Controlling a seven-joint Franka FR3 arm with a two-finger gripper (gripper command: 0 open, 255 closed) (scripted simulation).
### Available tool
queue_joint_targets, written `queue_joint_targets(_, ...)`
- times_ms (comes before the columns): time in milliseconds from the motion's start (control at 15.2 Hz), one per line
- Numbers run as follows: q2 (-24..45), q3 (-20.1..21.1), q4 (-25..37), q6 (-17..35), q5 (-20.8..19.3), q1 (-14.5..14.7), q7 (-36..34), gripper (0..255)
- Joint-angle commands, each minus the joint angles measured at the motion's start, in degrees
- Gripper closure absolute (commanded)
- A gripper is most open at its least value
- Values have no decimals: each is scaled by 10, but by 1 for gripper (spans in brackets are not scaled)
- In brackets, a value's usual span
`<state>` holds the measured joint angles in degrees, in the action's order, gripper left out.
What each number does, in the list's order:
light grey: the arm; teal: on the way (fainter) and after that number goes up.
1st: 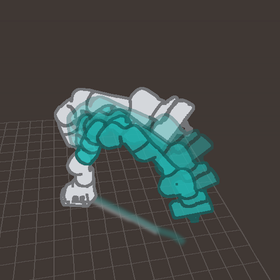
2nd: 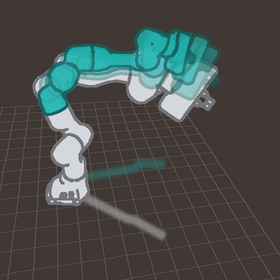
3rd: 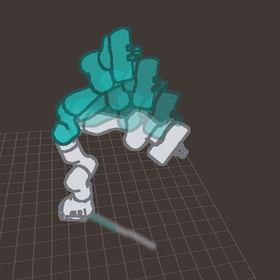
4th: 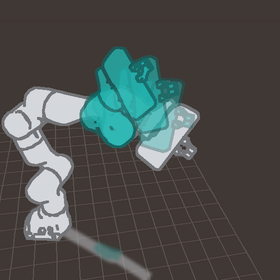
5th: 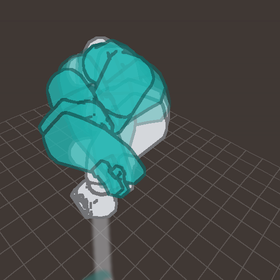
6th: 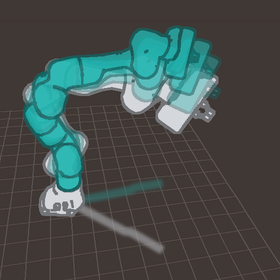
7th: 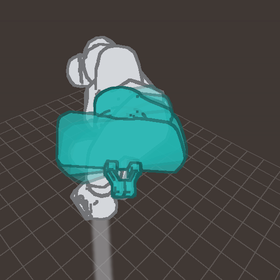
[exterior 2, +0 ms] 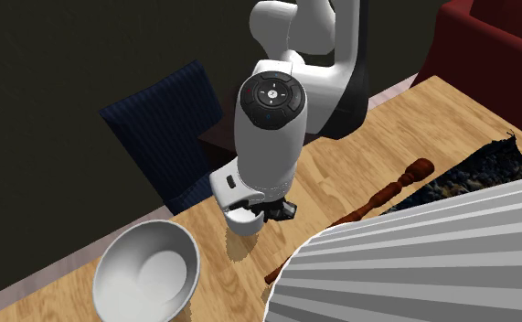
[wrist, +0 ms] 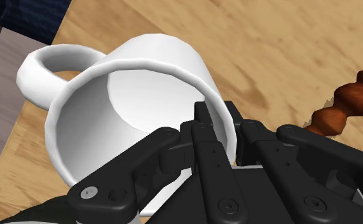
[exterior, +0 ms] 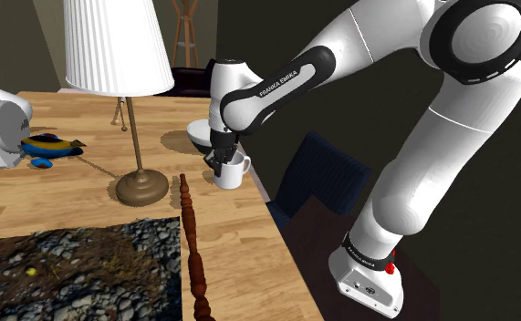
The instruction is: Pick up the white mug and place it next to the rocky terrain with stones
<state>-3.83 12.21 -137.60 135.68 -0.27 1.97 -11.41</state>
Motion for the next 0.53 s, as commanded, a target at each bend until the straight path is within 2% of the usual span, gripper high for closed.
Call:
queue_joint_targets(0, 0, 0, 0, 0, 0, 0, 0, 255)
queue_joint_targets(330, 0, 0, 0, 0, 0, 0, 0, 255)
queue_joint_targets(462, -10, 0, 6, -16, 3, 0, 2, 255)
